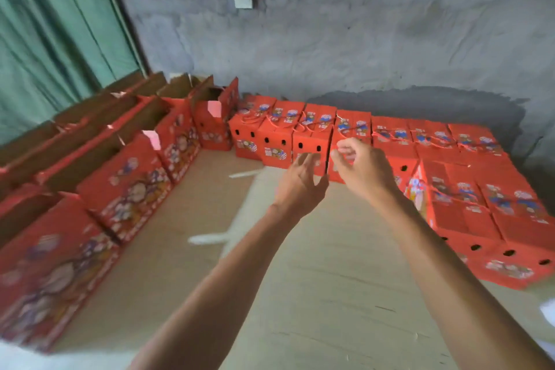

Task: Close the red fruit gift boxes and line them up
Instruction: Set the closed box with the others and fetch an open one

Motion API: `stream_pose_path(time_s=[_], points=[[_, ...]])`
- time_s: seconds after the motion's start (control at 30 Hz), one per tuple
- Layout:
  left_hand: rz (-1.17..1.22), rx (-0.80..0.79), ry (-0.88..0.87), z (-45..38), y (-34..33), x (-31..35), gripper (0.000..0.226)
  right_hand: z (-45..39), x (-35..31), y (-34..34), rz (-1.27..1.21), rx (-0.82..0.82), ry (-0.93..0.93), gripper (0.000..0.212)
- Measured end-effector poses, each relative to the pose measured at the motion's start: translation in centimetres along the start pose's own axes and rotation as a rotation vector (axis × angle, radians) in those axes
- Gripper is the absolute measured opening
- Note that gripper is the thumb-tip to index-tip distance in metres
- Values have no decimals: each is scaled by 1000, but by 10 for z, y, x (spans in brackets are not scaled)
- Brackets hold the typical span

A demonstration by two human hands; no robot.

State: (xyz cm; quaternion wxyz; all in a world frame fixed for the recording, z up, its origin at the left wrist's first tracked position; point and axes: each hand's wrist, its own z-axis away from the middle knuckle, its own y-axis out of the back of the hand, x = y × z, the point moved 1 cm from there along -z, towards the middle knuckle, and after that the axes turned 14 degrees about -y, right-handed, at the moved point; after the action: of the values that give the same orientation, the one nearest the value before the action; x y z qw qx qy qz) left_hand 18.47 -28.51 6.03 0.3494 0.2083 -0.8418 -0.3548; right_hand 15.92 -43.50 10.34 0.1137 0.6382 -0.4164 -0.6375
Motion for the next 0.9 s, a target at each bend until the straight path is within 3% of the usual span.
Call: stream_pose_path(time_s=[0.23, 0.5, 0.67, 0.9], points=[[-90, 68, 193, 64, 113, -98, 48, 46, -109, -111, -71, -141, 107, 31], [-121, 90, 207, 110, 209, -217, 35, 69, -215, -240, -64, -255, 103, 29], [-124, 70, 174, 97, 241, -287, 29, 52, -260, -295, -33, -238, 55, 30], [-94, -13, 160, 35, 244, -357, 44, -18, -293, -337, 43, -168, -22, 25]])
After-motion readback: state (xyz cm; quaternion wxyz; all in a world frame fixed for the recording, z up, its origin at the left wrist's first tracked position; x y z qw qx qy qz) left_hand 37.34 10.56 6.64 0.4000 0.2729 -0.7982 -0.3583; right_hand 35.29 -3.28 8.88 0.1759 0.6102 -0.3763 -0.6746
